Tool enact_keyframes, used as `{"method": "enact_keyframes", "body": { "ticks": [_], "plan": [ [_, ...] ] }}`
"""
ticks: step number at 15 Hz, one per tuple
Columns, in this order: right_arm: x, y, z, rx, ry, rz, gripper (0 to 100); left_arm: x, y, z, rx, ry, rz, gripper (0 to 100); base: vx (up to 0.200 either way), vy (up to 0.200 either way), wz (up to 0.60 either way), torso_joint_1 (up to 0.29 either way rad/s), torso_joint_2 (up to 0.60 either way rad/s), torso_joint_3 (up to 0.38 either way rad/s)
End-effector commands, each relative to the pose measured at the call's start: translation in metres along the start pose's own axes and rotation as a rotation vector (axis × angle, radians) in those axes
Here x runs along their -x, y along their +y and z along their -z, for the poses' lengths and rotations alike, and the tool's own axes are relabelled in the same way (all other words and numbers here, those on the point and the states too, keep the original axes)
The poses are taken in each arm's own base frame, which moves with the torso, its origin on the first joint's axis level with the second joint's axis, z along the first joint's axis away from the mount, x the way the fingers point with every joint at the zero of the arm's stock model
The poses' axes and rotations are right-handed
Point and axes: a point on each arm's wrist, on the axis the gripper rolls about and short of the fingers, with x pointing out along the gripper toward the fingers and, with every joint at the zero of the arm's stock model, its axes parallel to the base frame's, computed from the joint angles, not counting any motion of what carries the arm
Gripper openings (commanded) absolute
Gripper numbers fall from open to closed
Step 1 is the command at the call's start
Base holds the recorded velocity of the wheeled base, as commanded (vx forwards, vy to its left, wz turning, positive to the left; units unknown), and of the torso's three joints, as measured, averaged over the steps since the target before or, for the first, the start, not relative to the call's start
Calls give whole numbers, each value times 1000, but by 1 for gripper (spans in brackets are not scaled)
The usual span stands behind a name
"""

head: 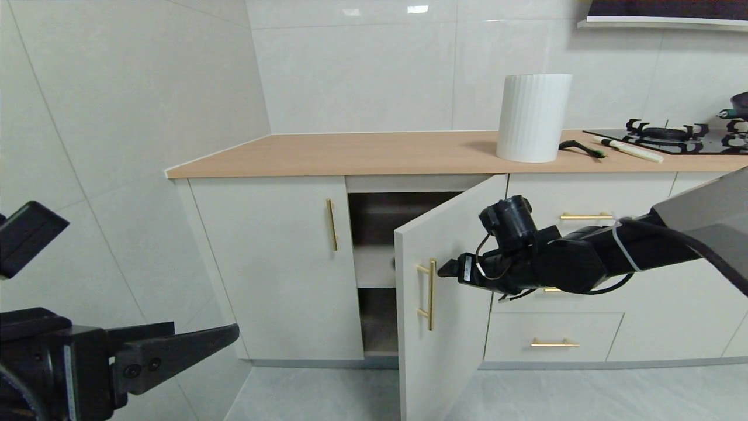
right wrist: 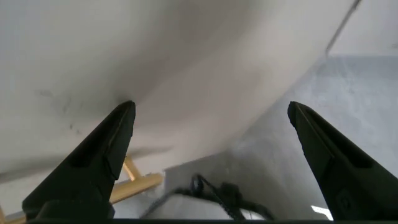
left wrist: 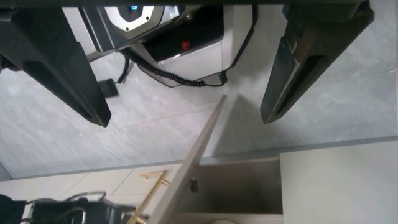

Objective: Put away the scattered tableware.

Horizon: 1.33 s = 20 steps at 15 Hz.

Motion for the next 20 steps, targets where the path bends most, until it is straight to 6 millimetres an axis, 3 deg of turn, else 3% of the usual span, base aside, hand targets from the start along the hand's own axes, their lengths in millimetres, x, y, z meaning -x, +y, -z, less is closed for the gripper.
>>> {"method": "enact_keyframes", "body": {
  "ticks": [1, 7, 13, 16, 20],
  "plan": [
    [-10, -2, 4, -11, 16, 11, 100, -1, 0, 0, 0, 5, -2, 100, 0, 0, 0, 0, 0, 0],
    [-22, -2, 3, -45, 15, 12, 100, 0, 1, 2, -43, 6, -1, 100, 0, 0, 0, 0, 0, 0],
    [-30, 1, 1, -103, 3, 5, 100, -2, 2, 5, -61, 19, -6, 100, 200, 0, 0, 1, 2, 5],
    [-40, 10, -8, -246, -37, -31, 100, -2, 2, 4, -61, 18, -4, 100, 200, 0, 0, 2, 4, 2],
    [-43, 18, -22, -376, -81, -70, 100, -2, 2, 5, -62, 18, -1, 100, 0, 0, 0, 0, 0, 0]
  ]
}}
